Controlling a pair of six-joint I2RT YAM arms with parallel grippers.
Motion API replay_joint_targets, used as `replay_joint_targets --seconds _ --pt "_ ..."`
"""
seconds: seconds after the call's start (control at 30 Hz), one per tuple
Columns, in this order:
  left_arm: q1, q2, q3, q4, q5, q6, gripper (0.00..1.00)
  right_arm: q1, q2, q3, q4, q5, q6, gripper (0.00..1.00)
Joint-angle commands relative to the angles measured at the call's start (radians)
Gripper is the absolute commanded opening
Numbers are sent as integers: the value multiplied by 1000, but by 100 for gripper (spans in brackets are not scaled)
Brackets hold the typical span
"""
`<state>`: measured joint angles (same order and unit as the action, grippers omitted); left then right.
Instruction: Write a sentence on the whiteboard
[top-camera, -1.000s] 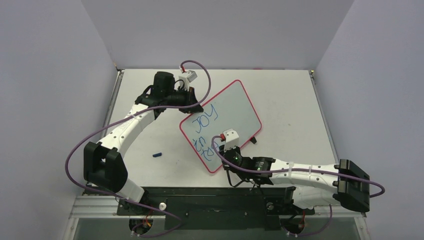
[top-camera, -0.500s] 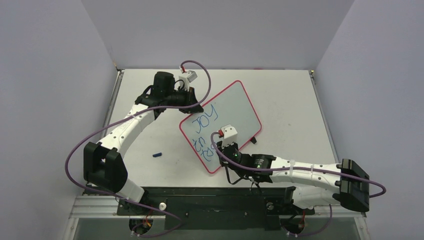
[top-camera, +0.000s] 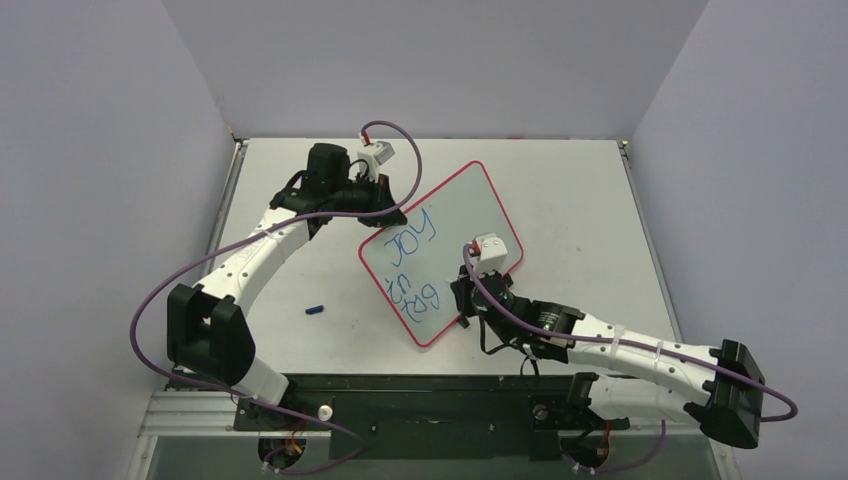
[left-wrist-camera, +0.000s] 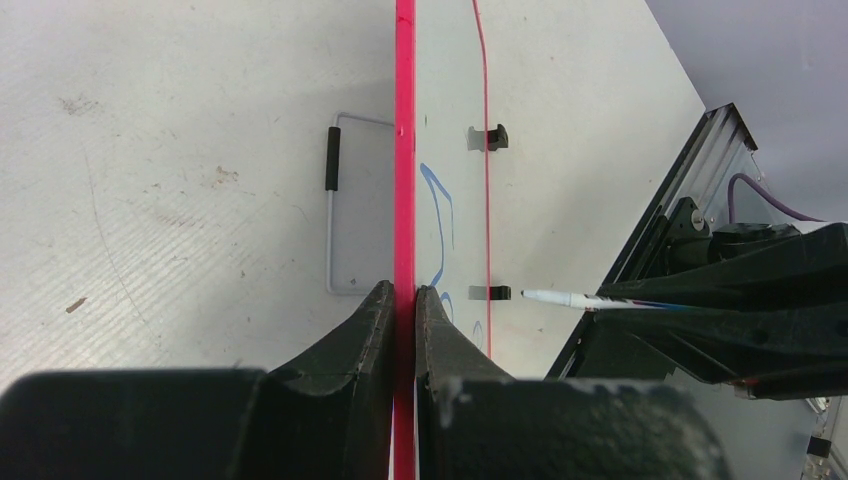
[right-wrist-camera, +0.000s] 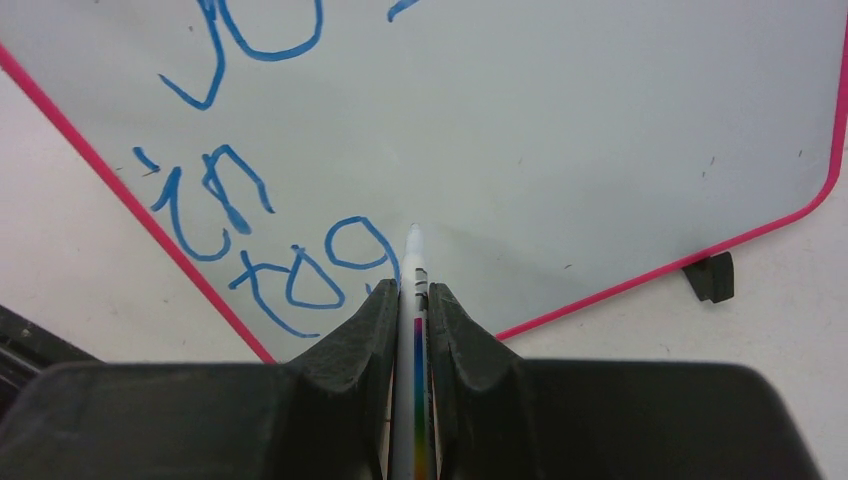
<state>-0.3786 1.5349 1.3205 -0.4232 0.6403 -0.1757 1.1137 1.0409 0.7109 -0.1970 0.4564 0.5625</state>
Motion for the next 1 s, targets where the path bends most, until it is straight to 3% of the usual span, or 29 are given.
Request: replay_joint_targets --seconds 0.0,0.53,0.97 --pt "1 -40 17 57 -25 44 0 -40 -16 -25 36 -32 -18 0" --pt "1 -16 19 52 -28 46 0 -94 23 -48 139 -160 -30 0" --pt "1 -14 19 51 -32 48 0 -94 86 -53 179 -161 -26 0"
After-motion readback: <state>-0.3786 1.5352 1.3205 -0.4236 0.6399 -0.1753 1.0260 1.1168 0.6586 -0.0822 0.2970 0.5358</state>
